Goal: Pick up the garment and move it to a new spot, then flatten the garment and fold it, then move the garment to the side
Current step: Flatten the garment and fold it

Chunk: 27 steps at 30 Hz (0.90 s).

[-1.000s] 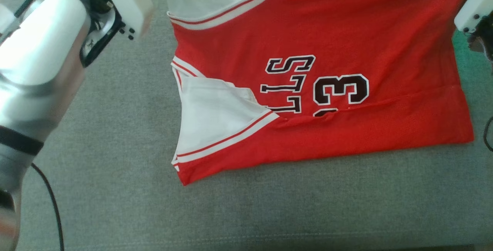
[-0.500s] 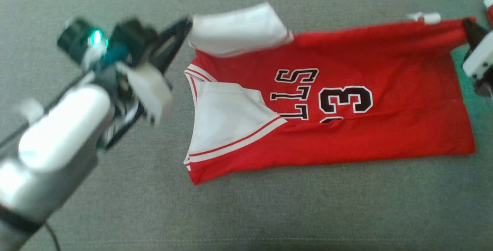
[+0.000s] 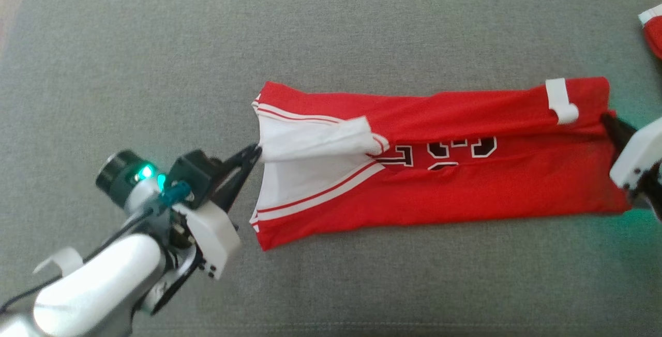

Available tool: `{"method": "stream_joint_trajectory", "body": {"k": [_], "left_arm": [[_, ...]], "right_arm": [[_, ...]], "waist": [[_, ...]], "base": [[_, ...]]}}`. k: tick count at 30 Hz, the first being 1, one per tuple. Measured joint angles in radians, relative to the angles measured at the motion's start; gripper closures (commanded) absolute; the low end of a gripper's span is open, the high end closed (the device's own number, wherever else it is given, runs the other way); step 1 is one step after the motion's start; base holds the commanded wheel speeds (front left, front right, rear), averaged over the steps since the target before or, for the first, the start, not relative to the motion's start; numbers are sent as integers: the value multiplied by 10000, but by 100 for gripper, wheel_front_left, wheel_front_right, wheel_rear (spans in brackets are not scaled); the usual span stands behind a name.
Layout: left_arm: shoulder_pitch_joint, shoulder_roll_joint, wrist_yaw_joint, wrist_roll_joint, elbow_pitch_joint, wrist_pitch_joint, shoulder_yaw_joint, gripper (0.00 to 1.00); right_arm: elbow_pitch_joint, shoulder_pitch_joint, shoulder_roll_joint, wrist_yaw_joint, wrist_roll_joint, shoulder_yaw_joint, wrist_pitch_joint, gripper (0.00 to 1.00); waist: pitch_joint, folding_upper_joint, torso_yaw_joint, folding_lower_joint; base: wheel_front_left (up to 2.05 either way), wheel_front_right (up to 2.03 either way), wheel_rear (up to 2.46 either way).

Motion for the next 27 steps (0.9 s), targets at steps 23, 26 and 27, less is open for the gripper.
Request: {"method": "stream_joint_trajectory", "body": {"k": [23, 26, 27], "left_arm": [[2500, -1243, 1987, -1398, 1373, -1827, 794, 0], [3291, -1490, 2414, -1693, 1407, -2222, 1187, 0], [3561, -1578, 2541, -1755, 1398, -2307, 1342, 0]], "right_arm": [[-886, 2072, 1440, 0, -1060, -1613, -2153, 0], [-1055, 2654, 1962, 0, -1555, -1860, -2794, 0], [-1127, 2875, 2151, 0, -1668, -1939, -2955, 0]], "waist": [[-1465, 0, -266, 0], [-1913, 0, -390, 0], [-2067, 0, -434, 0]], "base": [[0, 0, 0], [0, 0, 0], [0, 0, 0]]}}
